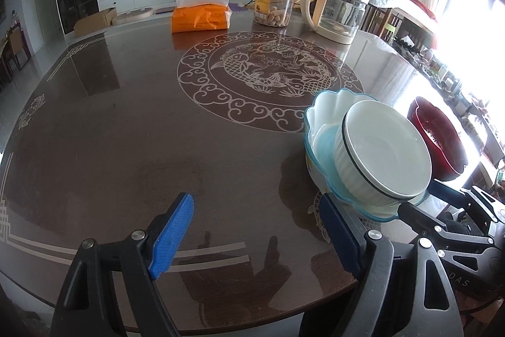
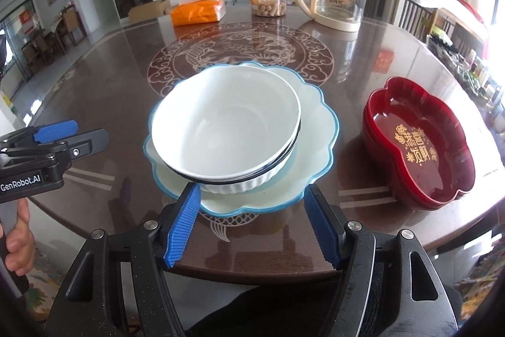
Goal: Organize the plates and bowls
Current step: 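Withdraw the right gripper and move to the scalloped bowl rim, then close the right gripper on the scalloped bowl rim and lift the bowl stack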
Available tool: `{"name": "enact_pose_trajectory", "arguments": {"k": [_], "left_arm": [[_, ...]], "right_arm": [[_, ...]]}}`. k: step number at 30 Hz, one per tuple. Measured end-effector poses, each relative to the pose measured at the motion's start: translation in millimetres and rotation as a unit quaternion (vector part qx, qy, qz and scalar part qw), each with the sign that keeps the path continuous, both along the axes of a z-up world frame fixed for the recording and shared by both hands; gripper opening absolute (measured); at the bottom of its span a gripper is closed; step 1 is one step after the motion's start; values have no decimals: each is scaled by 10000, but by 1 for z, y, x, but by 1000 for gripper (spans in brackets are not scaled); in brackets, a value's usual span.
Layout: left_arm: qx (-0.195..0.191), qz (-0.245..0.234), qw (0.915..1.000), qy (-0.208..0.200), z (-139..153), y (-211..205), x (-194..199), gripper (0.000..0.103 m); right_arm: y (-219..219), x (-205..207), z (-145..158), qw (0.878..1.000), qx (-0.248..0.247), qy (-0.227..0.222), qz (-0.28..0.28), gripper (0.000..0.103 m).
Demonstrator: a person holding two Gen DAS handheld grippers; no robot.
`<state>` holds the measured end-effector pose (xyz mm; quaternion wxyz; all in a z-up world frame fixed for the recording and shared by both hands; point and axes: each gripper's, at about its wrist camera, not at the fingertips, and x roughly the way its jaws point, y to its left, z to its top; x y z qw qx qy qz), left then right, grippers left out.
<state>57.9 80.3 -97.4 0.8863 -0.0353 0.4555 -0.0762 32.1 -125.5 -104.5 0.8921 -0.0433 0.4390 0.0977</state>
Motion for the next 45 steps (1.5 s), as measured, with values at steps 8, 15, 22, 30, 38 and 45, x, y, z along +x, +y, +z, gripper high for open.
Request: {"name": "enact_pose_trajectory", "arguments": {"k": [8,15,22,30,38,45], "left_arm": [[-17,-131,9999,51,-5,-6,0,82],[-624,-225,9978,95,1,0,6,81],[-835,-552,9949,142,-2,-23,23,79],[-924,-603,9936,250,-9,-24,23,54],[-822,-587,9943,331,-22,-34,35,36],[-787,-566,9948,326,-26,-42,41,25]], "right_arm": [[-1,11,-2,9997,-153,-59,-201,72],[-36,-1,15,9968,513,-14,-611,71],[-75,3,20,9903,828,-138,-1109,71],[-83,20,10,9869,1156,57,-1125,53],[-85,46,-7,9835,1395,465,-1053,45],[-84,65,-10,9863,1211,542,-975,30]]}}
